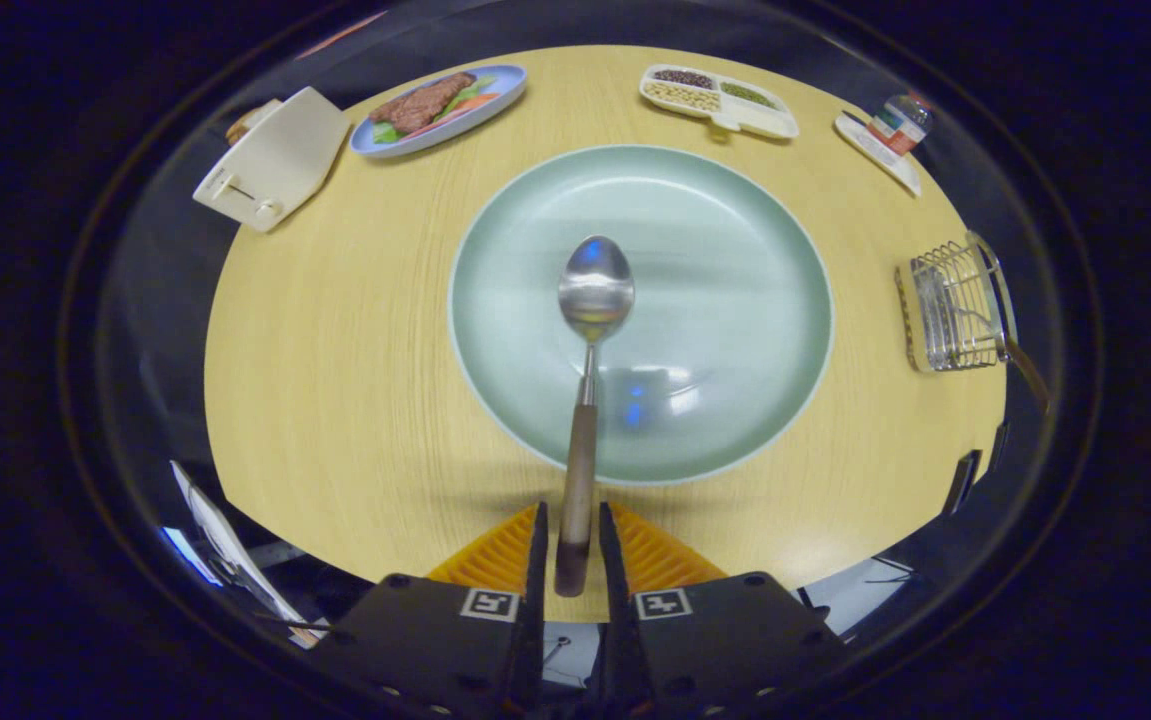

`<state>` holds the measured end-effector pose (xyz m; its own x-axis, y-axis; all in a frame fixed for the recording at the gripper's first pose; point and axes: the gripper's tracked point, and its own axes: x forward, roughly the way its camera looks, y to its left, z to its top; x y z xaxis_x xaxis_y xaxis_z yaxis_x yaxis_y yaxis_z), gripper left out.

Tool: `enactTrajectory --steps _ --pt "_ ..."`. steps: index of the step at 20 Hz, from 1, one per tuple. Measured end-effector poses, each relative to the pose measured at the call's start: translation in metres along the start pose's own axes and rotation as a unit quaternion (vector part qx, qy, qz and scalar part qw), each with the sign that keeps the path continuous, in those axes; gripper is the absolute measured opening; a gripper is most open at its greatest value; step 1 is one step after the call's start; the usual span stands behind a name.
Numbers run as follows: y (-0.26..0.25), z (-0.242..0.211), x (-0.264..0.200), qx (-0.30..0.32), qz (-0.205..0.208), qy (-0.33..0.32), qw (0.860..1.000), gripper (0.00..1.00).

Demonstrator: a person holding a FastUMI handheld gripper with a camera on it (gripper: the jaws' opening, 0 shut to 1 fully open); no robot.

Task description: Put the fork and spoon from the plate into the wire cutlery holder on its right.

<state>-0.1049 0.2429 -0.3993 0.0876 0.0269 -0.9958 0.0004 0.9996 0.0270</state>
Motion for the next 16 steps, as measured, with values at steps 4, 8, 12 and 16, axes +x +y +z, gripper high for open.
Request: enactTrajectory --steps 4,8,12,16 --pt "-0.004 0.000 -0.002 -0.019 0.012 0.001 1.000 0.07" --pt "-0.013 -0.002 -0.020 -0.026 0.033 0.001 0.999 0.00" --pt "-0.029 -0.005 -0.052 -0.012 0.060 0.007 0.998 0.00" --pt "-0.051 0.001 -0.089 0.001 0.085 -0.001 0.996 0.00"
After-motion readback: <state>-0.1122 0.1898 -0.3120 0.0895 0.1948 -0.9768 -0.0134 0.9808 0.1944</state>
